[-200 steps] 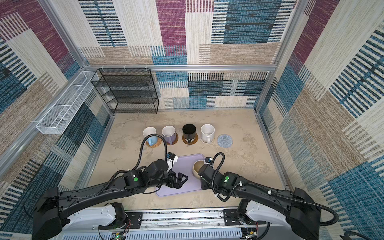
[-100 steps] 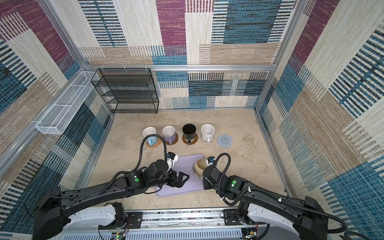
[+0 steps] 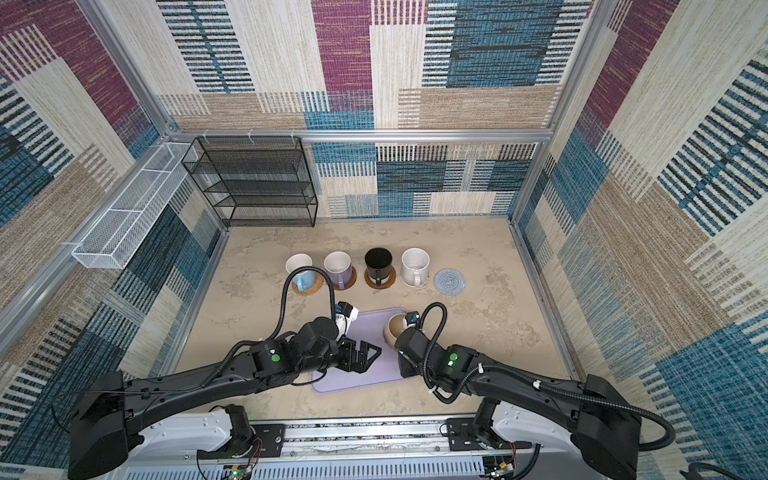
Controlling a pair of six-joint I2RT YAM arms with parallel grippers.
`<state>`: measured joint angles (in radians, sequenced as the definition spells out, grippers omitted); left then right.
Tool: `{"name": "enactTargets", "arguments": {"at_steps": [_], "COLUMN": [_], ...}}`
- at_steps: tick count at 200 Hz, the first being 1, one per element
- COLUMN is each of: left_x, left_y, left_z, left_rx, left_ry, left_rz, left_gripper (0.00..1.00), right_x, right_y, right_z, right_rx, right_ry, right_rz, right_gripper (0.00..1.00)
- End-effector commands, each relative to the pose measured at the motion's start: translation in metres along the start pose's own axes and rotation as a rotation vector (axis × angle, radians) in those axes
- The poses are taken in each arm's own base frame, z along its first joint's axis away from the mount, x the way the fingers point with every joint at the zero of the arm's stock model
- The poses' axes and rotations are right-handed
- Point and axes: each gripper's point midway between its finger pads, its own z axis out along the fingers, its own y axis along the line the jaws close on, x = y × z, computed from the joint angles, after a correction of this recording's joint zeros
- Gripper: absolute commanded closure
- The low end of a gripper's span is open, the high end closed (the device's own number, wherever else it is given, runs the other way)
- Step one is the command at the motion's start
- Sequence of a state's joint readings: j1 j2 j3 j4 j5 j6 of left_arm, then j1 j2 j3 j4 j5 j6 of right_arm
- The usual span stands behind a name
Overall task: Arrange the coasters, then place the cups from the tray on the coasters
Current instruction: 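Carry the cream mug with right gripper toward the blue-grey woven coaster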
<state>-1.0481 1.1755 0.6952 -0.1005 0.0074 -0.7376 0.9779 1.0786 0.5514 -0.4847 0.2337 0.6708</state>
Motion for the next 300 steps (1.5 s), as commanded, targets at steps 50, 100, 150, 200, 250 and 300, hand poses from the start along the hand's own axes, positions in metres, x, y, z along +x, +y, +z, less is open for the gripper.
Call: {"name": "enactTargets", "arguments": {"at_steps": [50,100,150,200,250,300], "left_x": [-0.003,-0.002,-0.002,-0.003,-0.005,-0.019], "left_y": [-0.001,0.001,0.003,0.005,0.005,-0.008], "left_z": [-0.002,-0.004,-0.006,-0.007,-0.005,-0.011], "left_rx": [0.013,0.013,0.010,0.001,0.000,0.053], "left_ry": [-0.025,-0.033,-0.041,-0.051,-0.063,-0.118], "left_rz": [-0.012,-0.010,-0.014,-0.014,-0.019,-0.043], "left_gripper": [0.03,0.03,0.03,0.03,0.03,0.01], "right_x": [-0.002,-0.007,-0.016,-0.016,-0.026,-0.043], "right_y": [-0.002,-0.005,-0.003,0.002,0.003,0.008], "right_z": [0.005,0.010,0.015,0.016,0.005,-0.013], "right_rx": [0.065,0.119,0.141,0.117,0.103,0.079], "right_ry": [0.036,0.034,0.018,0.018,-0.025,-0.077], "right_rz": [0.027,0.032,0.007,-0.026,-0.030,-0.033], "right_gripper": [0.57,0.60,0.69,1.00,1.00,1.00]}}
